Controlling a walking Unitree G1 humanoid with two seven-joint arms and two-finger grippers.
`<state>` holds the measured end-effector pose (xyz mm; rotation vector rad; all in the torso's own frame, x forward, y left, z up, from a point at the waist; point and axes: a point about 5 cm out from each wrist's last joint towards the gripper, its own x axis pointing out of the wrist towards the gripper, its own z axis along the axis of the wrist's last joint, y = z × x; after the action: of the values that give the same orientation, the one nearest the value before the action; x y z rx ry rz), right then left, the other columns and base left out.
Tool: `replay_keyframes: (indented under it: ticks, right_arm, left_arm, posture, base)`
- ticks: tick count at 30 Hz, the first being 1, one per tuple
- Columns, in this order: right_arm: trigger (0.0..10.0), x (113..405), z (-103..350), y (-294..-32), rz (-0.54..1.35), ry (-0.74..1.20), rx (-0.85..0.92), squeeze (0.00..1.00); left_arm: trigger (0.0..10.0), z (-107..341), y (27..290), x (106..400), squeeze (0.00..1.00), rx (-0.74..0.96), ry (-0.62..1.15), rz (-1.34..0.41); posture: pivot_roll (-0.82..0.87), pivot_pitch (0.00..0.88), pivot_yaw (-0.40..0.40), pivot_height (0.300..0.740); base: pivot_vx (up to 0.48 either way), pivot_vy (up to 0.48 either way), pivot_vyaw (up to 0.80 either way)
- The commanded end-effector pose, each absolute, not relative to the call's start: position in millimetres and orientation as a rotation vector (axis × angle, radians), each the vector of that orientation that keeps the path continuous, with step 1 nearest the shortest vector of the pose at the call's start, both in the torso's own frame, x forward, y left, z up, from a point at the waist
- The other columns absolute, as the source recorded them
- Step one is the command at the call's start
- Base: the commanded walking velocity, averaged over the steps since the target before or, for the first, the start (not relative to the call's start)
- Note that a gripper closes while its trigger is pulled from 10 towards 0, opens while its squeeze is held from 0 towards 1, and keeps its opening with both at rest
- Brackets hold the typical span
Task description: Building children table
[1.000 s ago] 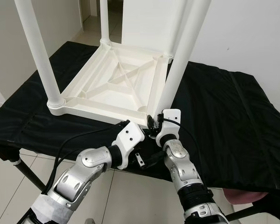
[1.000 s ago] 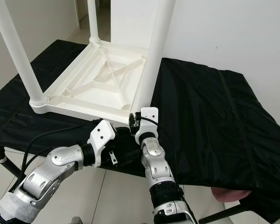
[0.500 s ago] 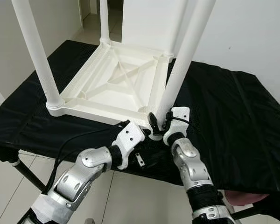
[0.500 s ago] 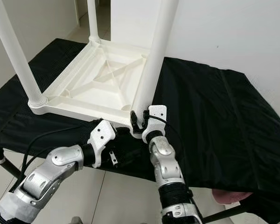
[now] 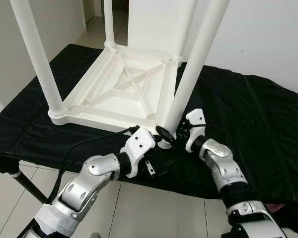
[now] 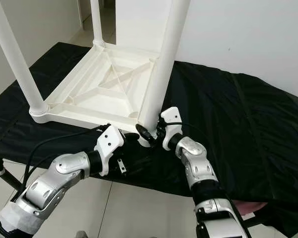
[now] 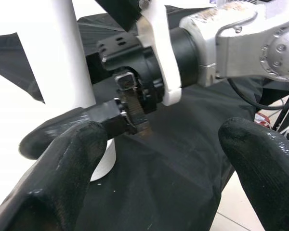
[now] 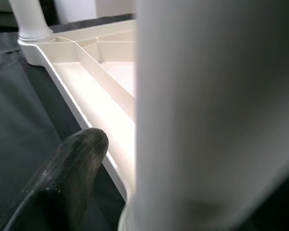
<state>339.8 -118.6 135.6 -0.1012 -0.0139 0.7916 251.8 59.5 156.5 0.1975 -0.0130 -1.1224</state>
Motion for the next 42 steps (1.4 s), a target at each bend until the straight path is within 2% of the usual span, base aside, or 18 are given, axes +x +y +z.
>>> replay_keyframes:
  ticks: [1,4,5,6,7,8,22,23,24,25,26,33,37,39,42]
  right_arm:
    - [10.0,342,133,-116,0.826,0.003,-0.120,0.00]
    - [10.0,344,133,-112,0.842,0.008,-0.129,0.00]
    - [8.5,347,130,-106,0.850,0.022,-0.132,0.00]
    - [8.5,347,130,-106,0.850,0.022,-0.132,0.00]
    - [2.9,348,127,-103,0.854,0.037,-0.135,0.00]
    - [0.0,349,124,-101,0.856,0.049,-0.134,0.00]
    - [0.0,345,112,-114,0.865,0.078,-0.081,0.00]
    - [4.0,345,111,-115,0.844,0.073,-0.078,0.00]
    - [9.8,345,111,-116,0.818,0.075,-0.073,0.00]
    - [9.8,345,111,-116,0.818,0.075,-0.073,0.00]
    - [10.0,346,112,-116,0.733,0.077,-0.070,0.00]
    - [10.0,346,113,-116,0.666,0.077,-0.062,0.00]
    - [10.0,340,117,-106,0.581,0.048,-0.006,0.00]
    - [10.0,337,119,-101,0.529,0.041,0.024,0.00]
    - [10.0,329,116,-94,0.346,0.053,0.061,0.00]
  left_arm:
    - [10.0,156,59,250,0.00,0.201,-0.001,-1.196]
    - [10.0,156,59,250,0.00,0.201,-0.001,-1.194]
    - [10.0,156,59,249,0.00,0.199,0.000,-1.193]
    - [10.0,156,59,249,0.00,0.199,0.000,-1.193]
    - [10.0,156,59,249,0.00,0.198,0.001,-1.193]
    - [10.0,156,59,249,0.00,0.198,0.002,-1.194]
    - [10.0,155,58,247,0.00,0.194,0.004,-1.198]
    - [10.0,155,57,247,0.00,0.192,0.004,-1.200]
    - [10.0,155,57,246,0.00,0.191,0.004,-1.201]
    - [10.0,155,57,246,0.00,0.191,0.004,-1.201]
    - [10.0,155,57,247,0.00,0.189,0.004,-1.202]
    - [10.0,154,57,247,0.00,0.188,0.004,-1.201]
    - [10.0,154,56,246,0.00,0.186,0.005,-1.200]
    - [10.0,153,56,246,0.00,0.186,0.005,-1.200]
    - [10.0,153,57,247,0.00,0.190,0.003,-1.201]
  posture:
    - [-0.04,0.000,-0.057,0.740]
    - [-0.04,0.000,-0.057,0.740]
    - [-0.03,0.000,-0.056,0.740]
    - [-0.03,0.000,-0.056,0.740]
    - [-0.03,0.000,-0.056,0.740]
    - [-0.03,0.000,-0.056,0.740]
    - [-0.04,0.000,-0.060,0.740]
    - [-0.04,0.000,-0.060,0.740]
    - [-0.04,0.000,-0.063,0.740]
    - [-0.04,0.000,-0.063,0.740]
    - [-0.04,0.000,-0.064,0.740]
    - [-0.04,0.000,-0.064,0.740]
    - [-0.04,0.000,-0.067,0.740]
    - [-0.04,0.000,-0.068,0.740]
    - [-0.04,0.000,-0.074,0.740]
  base:
    - [0.000,0.000,0.00]
    - [0.000,0.000,0.00]
    - [0.000,0.000,0.00]
    - [0.000,0.000,0.00]
    - [0.000,0.000,0.00]
    - [0.000,0.000,0.00]
    - [0.000,0.000,0.00]
    - [0.000,0.000,0.00]
    - [0.000,0.000,0.00]
    - [0.000,0.000,0.00]
    - [0.000,0.000,0.00]
    - [0.000,0.000,0.00]
    - [0.000,0.000,0.00]
    - [0.000,0.000,0.00]
    - [0.000,0.000,0.00]
